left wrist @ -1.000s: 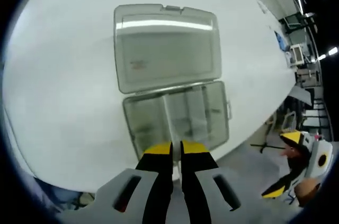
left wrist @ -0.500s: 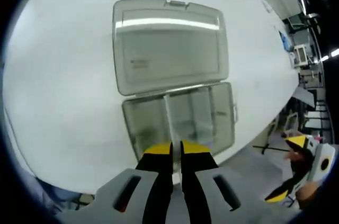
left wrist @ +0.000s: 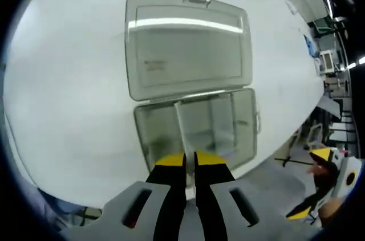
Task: Insert the divider into the dual guide fixture by aligning both edges with the guide slots and pushing it downward to the bottom, including one-sided entry, uneven engagement, binding, and posture correction.
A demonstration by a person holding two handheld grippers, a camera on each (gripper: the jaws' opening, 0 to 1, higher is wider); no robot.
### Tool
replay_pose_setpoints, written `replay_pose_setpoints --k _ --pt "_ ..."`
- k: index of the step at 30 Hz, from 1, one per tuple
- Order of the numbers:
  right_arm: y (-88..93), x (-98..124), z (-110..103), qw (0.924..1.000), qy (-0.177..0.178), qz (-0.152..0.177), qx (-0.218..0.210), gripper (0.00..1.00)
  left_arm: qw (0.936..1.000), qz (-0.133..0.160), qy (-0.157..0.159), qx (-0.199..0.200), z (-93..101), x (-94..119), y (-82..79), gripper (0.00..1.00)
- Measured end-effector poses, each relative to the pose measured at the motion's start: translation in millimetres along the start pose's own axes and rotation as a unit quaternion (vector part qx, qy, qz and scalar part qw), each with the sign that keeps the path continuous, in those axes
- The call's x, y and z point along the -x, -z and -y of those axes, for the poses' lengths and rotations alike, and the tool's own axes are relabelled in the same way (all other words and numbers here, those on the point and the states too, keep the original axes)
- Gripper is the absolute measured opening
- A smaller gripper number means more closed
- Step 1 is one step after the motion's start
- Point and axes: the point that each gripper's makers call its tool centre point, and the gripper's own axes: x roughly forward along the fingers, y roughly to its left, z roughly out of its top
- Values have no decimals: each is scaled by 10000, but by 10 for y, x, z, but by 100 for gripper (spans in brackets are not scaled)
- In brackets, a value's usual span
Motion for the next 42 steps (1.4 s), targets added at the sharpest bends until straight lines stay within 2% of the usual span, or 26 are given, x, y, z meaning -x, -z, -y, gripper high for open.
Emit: replay_pose_setpoints --k 42 --pt "-1 21 43 10000 36 5 -60 56 9995 -174 -188 -185 0 -86 -1 1"
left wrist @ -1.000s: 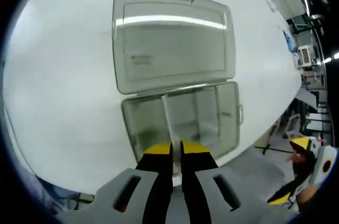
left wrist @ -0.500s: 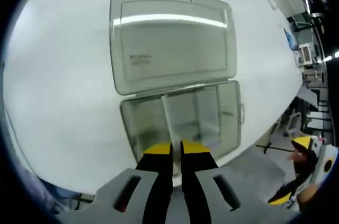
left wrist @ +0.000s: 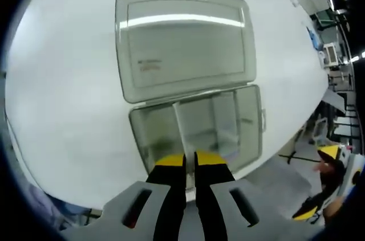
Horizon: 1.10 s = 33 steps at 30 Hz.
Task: Insert the divider into the dual guide fixture by aligning both edges with the guide slots and pushing it downward to the bottom, including one-sided entry, uneven engagement, binding, and posture correction.
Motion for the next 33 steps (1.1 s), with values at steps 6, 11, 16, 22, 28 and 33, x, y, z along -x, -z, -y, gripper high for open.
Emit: replay_pose_setpoints --k 6,11,16,22,28,33 --pt "1 8 0 10000 7 -3 -4 56 9999 -26 -80 -100 -11 -15 -9 1" --pt "6 9 3 10000 9 -7 -18 56 9997 -48 -152 -186 -9 -20 -7 1" --pt "9 11 8 10000 12 -8 -24 56 9993 -84 -237 -274 -8 -22 -9 1" --pt "3 10 10 10000 15 11 -34 56 9986 -151 -347 -363 6 -30 -15 1" --pt "14 8 4 10000 7 -1 -32 56 9973 -238 -510 -461 20 -30 -10 1" --pt "16 10 17 10000 13 5 -40 56 9952 -324 -670 -637 36 -35 -15 1"
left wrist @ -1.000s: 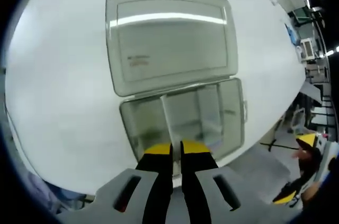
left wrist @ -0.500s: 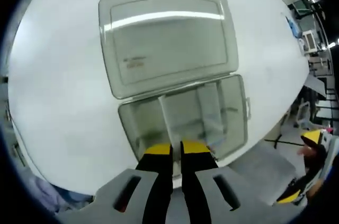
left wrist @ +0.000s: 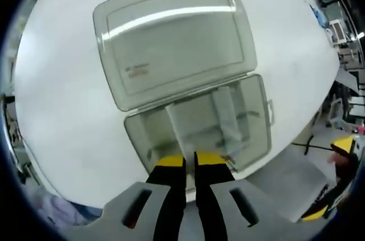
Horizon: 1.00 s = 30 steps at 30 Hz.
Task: Insert the divider into the dual guide fixture by aligning both edges with the guide slots and pushing it downward to the bottom, including one-sided entry, uneven engagement, binding, and posture correction.
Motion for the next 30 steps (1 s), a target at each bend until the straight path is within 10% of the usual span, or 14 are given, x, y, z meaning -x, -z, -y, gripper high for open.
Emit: replay_pose_setpoints --k 30 --pt "26 5 12 10000 17 -15 -65 56 9978 -244 -428 -433 -16 -100 6 2"
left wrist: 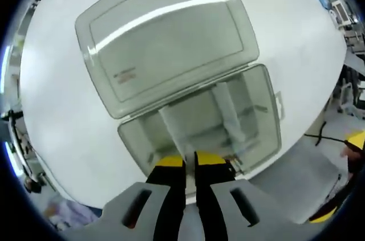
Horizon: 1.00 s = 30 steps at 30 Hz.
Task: Insert the divider into the dual guide fixture by aligning both edges with the guide slots and pushing it downward to the bottom, including one-sided entry, uneven engagement, binding, and posture correction.
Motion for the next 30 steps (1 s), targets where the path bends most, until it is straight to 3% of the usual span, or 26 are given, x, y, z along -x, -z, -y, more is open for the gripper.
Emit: replay_pose_setpoints --k 30 --pt "32 3 20 10000 8 -28 -43 56 9999 129 -84 7 -3 -123 -1 2"
